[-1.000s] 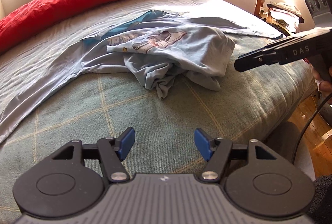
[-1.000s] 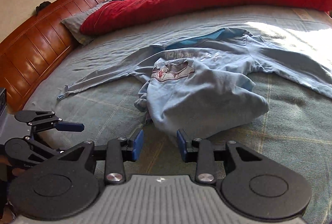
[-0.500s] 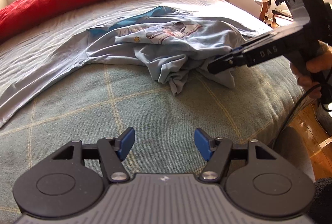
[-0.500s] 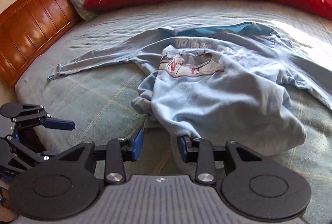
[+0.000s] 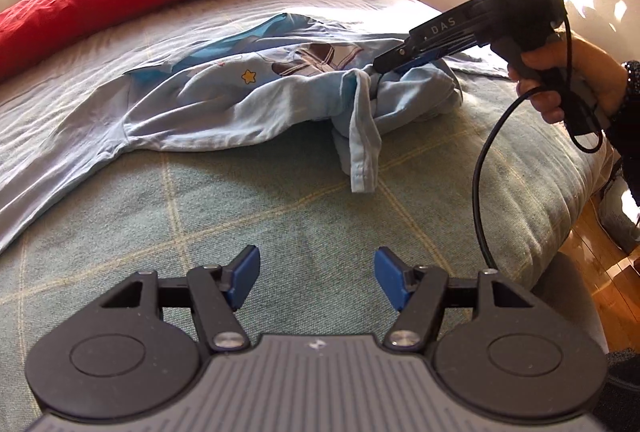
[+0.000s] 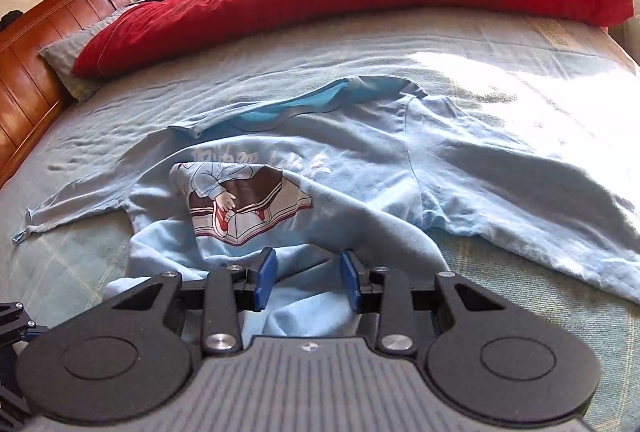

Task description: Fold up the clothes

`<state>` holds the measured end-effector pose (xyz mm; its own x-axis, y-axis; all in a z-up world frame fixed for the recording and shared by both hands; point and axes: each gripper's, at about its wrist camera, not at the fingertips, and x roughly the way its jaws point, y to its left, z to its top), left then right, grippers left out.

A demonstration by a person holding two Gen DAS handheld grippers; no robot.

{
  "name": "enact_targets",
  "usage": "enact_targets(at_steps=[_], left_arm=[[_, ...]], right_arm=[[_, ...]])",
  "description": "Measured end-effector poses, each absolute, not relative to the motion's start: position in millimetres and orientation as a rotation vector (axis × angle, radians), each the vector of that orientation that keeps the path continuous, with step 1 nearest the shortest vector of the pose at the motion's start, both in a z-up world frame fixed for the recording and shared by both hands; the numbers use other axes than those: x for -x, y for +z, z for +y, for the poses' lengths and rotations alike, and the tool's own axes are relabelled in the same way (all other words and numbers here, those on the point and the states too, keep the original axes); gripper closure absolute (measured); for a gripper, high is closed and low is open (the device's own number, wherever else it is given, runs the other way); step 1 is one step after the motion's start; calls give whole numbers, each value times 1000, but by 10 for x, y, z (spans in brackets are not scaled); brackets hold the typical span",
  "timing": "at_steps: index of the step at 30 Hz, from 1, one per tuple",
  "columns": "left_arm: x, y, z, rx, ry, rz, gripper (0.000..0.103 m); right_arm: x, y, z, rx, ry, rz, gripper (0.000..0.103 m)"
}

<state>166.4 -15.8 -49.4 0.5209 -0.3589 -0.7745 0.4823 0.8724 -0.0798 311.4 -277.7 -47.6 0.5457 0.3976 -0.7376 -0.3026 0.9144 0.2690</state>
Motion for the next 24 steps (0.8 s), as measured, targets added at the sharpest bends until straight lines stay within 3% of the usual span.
enact_targets(at_steps=[9, 12, 16, 21, 24], left_arm=[[-1795, -492, -204, -107, -535, 880, 39], [-1788, -452, -261, -101, -565, 858, 39], [-1820, -469, -349, -96, -576, 848, 41], [-1882, -509, -444, -65, -581, 840, 53], [-1939, -530, -506, -59, -574, 819, 55]], right_arm=[[-3157, -612, -2811, -122, 413, 909, 62], [-2922, -454, -2801, -95, 458, 857, 49], [-2509, -274, -2782, -49, 510, 807, 49], [-2015, -269, -2768, 37, 501, 801, 49], [-1769, -353, -2770, 43, 477, 802, 49]])
